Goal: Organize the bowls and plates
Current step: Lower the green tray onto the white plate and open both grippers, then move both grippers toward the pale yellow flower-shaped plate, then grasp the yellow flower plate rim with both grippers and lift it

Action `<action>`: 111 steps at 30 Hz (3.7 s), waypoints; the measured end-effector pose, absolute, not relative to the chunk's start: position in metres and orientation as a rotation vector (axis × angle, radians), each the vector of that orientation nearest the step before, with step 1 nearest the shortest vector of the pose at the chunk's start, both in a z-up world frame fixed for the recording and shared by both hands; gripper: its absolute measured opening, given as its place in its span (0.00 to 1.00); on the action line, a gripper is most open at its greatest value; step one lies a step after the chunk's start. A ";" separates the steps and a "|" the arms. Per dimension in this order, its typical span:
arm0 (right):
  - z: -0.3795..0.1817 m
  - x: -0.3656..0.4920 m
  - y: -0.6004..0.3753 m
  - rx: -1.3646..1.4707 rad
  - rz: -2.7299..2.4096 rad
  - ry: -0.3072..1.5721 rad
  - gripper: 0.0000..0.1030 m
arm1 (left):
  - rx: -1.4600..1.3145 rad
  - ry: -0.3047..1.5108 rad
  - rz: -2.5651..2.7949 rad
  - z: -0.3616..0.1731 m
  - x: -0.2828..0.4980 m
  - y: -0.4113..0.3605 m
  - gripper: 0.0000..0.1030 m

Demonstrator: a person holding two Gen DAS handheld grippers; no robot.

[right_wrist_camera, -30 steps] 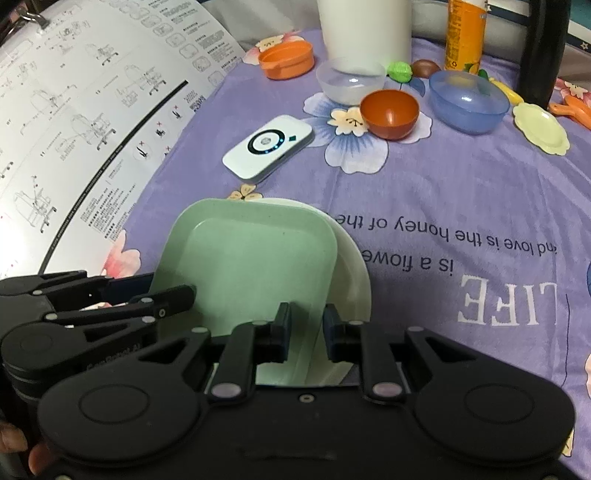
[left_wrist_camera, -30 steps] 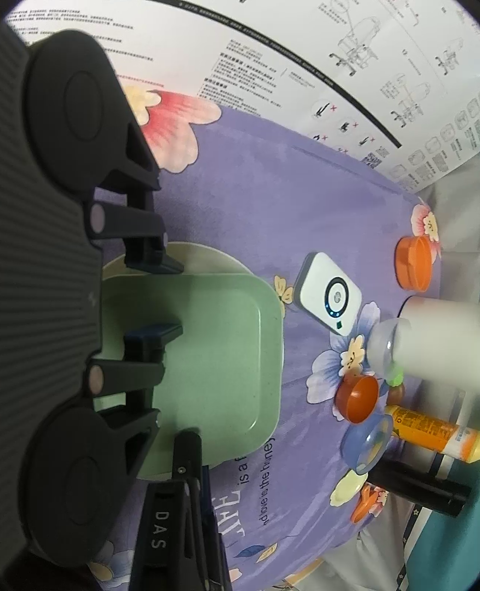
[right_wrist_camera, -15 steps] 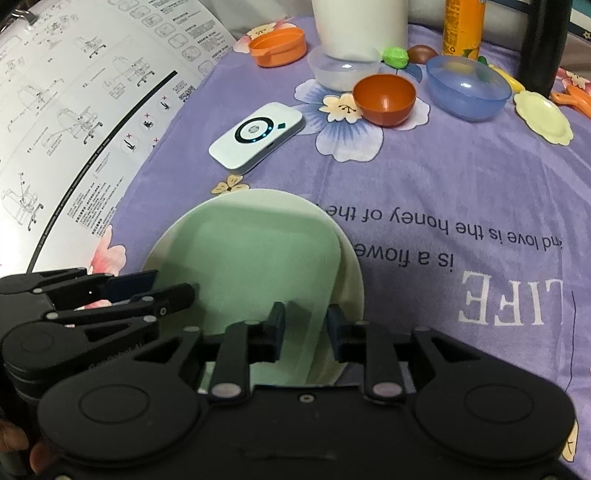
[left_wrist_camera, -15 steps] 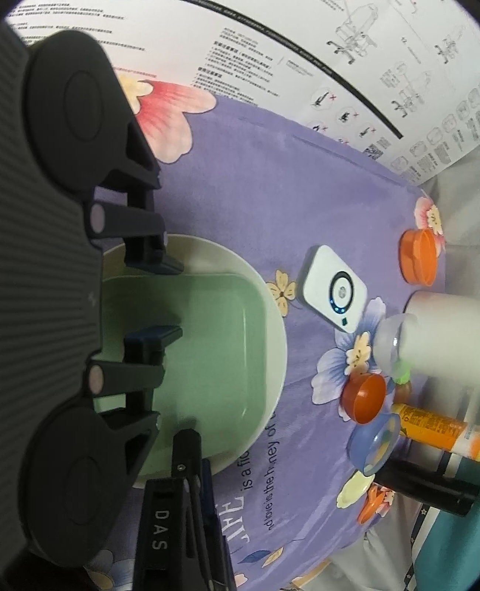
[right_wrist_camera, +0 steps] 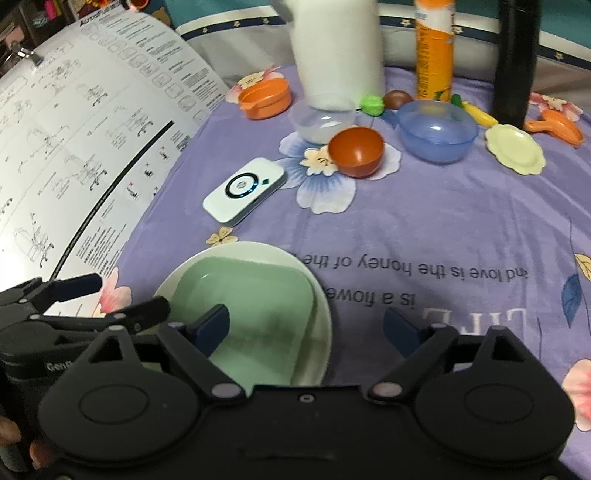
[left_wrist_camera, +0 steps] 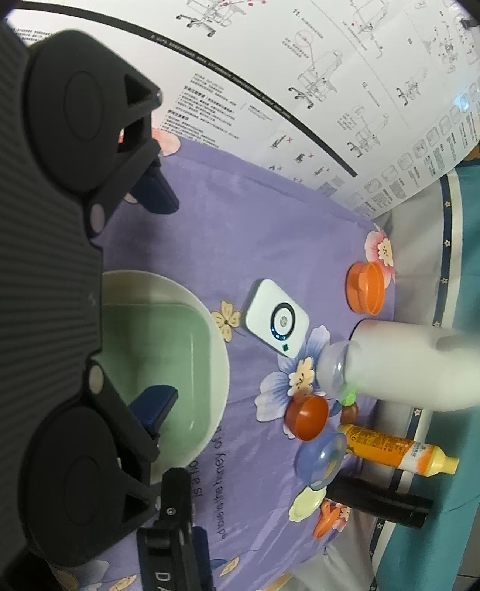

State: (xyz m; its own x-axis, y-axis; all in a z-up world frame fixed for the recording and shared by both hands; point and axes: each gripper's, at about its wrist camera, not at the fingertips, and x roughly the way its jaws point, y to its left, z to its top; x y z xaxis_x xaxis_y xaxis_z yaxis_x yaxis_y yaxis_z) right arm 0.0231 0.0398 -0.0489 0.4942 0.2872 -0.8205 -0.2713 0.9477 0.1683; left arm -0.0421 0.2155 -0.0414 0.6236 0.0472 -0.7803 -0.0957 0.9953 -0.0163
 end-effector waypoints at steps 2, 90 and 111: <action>-0.046 0.022 0.033 0.027 0.329 0.993 0.92 | -0.055 0.892 0.079 -0.039 -0.040 0.212 1.00; -0.119 0.246 -0.235 0.260 0.162 0.922 0.01 | -0.188 0.899 -0.189 -0.110 0.194 -0.059 0.69; -0.123 0.297 -0.240 0.333 0.284 0.876 0.11 | -0.252 0.847 -0.176 -0.119 0.234 -0.075 0.43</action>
State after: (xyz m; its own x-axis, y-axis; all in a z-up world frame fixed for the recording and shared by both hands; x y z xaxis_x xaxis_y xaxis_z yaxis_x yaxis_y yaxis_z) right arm 0.2974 -0.2395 -0.1226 0.6089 0.3751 -0.6990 -0.1062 0.9117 0.3968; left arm 0.2344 -0.0749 -0.1185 0.6504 -0.2527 -0.7164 0.0529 0.9558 -0.2892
